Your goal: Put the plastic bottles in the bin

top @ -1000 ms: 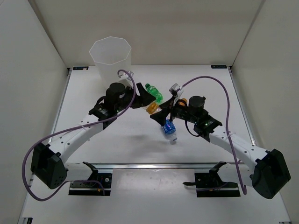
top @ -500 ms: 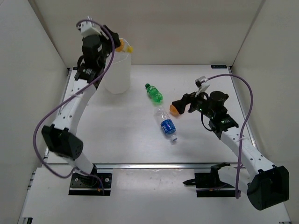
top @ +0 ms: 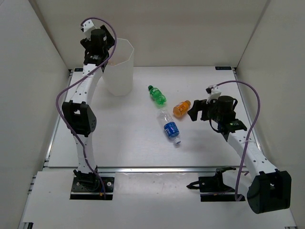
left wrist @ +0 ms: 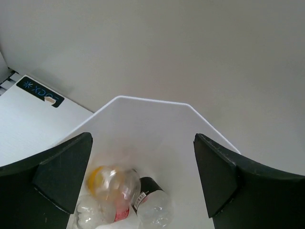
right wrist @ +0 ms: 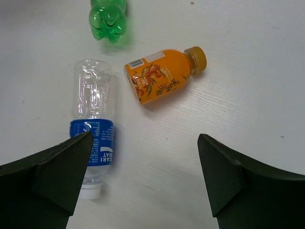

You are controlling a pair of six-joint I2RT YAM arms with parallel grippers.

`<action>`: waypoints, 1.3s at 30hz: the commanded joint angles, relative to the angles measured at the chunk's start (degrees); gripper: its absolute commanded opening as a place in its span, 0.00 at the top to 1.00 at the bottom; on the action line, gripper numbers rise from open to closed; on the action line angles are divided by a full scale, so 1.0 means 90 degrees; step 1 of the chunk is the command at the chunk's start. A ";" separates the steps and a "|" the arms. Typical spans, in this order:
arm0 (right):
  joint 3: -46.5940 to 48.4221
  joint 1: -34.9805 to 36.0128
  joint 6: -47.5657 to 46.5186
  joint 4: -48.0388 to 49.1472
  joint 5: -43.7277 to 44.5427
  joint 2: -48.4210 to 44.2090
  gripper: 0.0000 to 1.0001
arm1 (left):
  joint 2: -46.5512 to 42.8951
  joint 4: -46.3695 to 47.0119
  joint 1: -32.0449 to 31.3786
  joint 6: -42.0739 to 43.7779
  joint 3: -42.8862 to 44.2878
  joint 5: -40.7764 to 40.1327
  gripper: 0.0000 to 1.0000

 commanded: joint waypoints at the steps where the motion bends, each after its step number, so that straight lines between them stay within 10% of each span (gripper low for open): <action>1: 0.0106 0.0058 -0.0188 -0.0020 0.0097 -0.0020 0.11 | -0.0779 -0.0008 -0.0136 0.0111 0.0359 0.0044 0.02; 13: -0.0353 0.1307 -0.0335 -0.0440 0.0348 -0.0419 0.10 | -0.3179 -0.0760 -0.1112 0.0366 -0.2379 0.1546 0.01; 19: -0.0811 0.1076 0.0074 -0.0791 0.0887 -0.1142 0.10 | -0.4119 -0.1249 -0.2957 -0.0460 -0.4637 0.1947 0.01; 39: -0.1564 -0.0264 0.0309 -0.1495 0.1043 -0.2842 0.01 | -0.2022 -0.0205 -0.4628 -0.2738 -0.6026 0.2183 0.01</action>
